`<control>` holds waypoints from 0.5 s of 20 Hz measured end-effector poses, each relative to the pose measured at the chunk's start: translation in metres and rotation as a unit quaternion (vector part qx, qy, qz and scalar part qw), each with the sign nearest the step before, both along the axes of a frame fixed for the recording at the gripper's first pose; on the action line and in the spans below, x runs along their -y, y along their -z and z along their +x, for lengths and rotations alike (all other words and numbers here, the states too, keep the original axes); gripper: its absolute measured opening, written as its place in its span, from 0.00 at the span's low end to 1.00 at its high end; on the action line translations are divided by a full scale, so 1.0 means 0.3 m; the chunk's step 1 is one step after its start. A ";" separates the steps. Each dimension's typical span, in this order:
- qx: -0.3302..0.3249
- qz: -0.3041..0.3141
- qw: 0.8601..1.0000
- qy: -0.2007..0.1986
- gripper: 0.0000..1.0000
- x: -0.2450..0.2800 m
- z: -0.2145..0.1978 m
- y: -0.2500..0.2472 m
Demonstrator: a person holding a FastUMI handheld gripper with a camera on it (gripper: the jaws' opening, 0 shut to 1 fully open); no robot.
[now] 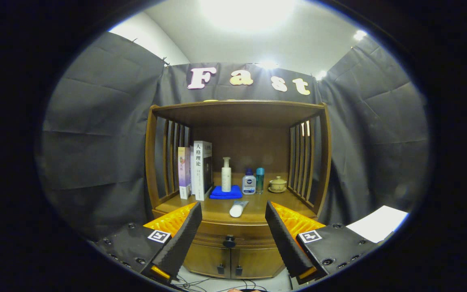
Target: Pull open the drawer, take out the items inside it, and place them on the countertop above the cabinet.
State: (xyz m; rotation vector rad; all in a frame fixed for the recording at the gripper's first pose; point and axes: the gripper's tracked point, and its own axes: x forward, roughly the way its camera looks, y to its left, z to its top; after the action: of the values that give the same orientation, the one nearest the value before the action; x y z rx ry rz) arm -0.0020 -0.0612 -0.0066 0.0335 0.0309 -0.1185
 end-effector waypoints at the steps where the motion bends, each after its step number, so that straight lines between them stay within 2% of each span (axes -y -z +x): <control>1: -0.003 0.000 1.000 0.002 0.99 0.006 0.000 0.011; 10: -0.019 0.031 0.999 0.010 0.99 0.018 0.031 0.067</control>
State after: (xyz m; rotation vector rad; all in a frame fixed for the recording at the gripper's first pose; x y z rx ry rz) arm 0.0074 -0.0666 -0.0266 0.0942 0.0722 -0.1372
